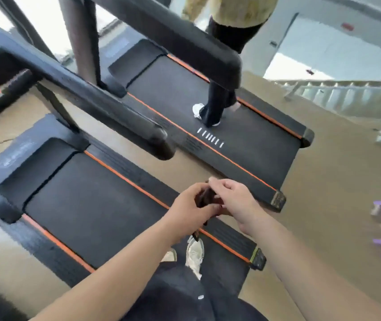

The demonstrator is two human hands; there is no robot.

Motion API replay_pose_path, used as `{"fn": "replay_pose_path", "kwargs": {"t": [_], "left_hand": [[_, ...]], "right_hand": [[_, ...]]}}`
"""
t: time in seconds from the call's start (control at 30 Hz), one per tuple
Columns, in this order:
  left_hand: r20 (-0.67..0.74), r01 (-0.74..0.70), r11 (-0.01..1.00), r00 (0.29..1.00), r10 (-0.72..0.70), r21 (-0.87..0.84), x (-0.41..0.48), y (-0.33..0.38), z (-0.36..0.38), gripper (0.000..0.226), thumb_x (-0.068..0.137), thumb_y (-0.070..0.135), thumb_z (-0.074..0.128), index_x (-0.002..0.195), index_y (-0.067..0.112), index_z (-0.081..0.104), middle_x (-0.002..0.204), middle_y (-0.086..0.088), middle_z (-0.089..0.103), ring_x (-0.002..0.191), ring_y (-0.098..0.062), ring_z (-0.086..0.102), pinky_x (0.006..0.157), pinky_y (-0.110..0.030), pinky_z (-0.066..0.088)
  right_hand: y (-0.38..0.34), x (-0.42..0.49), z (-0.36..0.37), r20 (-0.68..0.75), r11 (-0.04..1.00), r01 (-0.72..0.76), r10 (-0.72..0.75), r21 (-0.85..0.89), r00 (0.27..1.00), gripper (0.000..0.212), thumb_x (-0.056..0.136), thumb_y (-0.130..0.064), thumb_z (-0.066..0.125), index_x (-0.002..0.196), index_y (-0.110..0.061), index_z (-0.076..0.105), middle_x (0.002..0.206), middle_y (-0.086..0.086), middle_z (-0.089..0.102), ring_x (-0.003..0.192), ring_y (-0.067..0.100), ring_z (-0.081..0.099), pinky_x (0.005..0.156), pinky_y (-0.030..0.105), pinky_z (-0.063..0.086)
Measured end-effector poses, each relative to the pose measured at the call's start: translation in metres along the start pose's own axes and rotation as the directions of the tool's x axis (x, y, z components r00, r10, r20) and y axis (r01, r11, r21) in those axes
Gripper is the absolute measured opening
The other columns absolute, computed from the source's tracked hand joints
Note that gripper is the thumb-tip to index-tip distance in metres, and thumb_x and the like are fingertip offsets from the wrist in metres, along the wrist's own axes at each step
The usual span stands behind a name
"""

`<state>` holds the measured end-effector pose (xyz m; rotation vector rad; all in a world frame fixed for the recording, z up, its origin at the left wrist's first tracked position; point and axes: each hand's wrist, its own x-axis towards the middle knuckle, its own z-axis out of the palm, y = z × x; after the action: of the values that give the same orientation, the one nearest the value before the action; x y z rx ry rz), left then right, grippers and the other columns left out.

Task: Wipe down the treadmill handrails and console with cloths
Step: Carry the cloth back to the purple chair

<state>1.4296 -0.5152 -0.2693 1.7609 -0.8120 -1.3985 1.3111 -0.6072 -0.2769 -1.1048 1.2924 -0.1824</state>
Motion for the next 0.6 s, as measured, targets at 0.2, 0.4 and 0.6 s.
{"fn": "replay_pose_path", "kwargs": {"t": [0.2,0.4,0.6], "left_hand": [[0.407,-0.060,0.989,0.914,-0.001,0.138,0.007,0.012,0.084,0.041,0.090,0.005,0.066,0.125,0.026,0.070,0.113,0.003,0.075,0.106,-0.011,0.069,0.100,-0.031,0.053],[0.380,-0.178,0.931,0.924,0.047,0.318,0.001,0.013,0.186,0.046,0.088,0.022,0.075,0.129,0.031,0.058,0.132,0.014,0.061,0.108,-0.004,0.064,0.089,-0.020,0.053],[0.770,-0.498,0.787,0.637,0.046,0.364,-0.021,0.021,0.334,0.064,0.080,0.013,0.075,0.135,0.040,0.057,0.125,0.023,0.066,0.116,0.009,0.059,0.092,-0.005,0.043]], "right_hand": [[0.071,-0.052,-0.088,-0.412,0.949,0.034,0.104,0.314,0.905,0.011,0.087,-0.033,0.066,0.081,-0.024,0.066,0.079,0.003,0.065,0.079,0.024,0.061,0.068,0.043,0.051],[0.136,-0.138,-0.175,-0.498,0.879,0.088,0.181,0.468,0.848,0.017,0.084,-0.043,0.064,0.082,-0.026,0.065,0.085,0.004,0.061,0.083,0.021,0.056,0.078,0.044,0.047],[0.208,-0.239,-0.268,-0.546,0.913,0.112,0.133,0.391,0.827,0.019,0.101,-0.022,0.060,0.082,-0.020,0.062,0.068,-0.004,0.059,0.058,0.013,0.050,0.051,0.028,0.036]]}}
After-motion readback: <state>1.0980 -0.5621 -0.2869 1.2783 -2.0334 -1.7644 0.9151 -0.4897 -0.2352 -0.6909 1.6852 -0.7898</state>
